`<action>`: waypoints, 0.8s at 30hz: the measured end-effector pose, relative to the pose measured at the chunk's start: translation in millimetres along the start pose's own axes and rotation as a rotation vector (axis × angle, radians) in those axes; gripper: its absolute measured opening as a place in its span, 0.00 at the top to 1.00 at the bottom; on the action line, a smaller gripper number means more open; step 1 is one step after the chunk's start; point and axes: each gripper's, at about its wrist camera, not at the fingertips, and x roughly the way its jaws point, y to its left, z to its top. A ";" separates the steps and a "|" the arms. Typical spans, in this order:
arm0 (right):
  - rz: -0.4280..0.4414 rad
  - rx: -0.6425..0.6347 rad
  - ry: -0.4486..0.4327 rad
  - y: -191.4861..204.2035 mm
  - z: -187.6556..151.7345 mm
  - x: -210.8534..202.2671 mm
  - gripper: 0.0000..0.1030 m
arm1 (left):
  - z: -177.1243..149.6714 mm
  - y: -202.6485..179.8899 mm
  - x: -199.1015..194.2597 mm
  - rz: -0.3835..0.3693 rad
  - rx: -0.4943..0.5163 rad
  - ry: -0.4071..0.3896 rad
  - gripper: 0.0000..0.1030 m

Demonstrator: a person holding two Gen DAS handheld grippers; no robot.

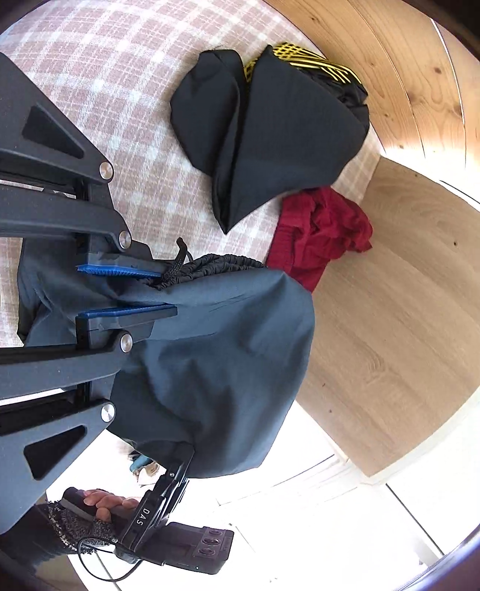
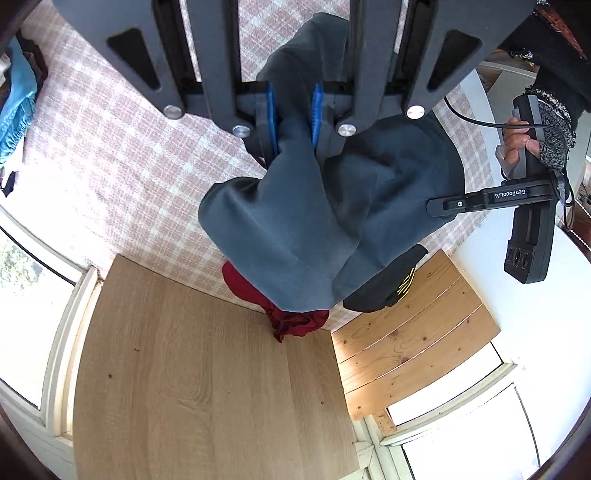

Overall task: Fold clothes
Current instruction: 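Lift the folded sweatpants with both grippers and carry them toward the clothes stack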

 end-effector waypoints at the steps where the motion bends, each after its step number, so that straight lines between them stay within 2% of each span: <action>1: -0.025 0.019 -0.017 -4.5 -4.6 -13.4 0.87 | 1.8 -12.3 1.7 -0.014 0.033 0.009 0.88; 6: -0.154 0.087 -0.067 -31.3 -37.4 -80.2 0.87 | 3.9 -92.3 13.9 -0.065 0.228 0.055 0.88; 11: -0.239 0.121 -0.108 -73.1 -70.9 -145.7 0.87 | -8.7 -189.4 29.7 -0.089 0.387 0.060 0.88; 18: -0.297 0.088 -0.123 -167.3 -98.0 -229.5 0.87 | -40.6 -318.4 72.1 -0.084 0.469 0.044 0.88; 24: -0.354 0.081 -0.125 -267.8 -96.5 -284.4 0.87 | -46.1 -431.6 117.7 -0.077 0.530 0.017 0.88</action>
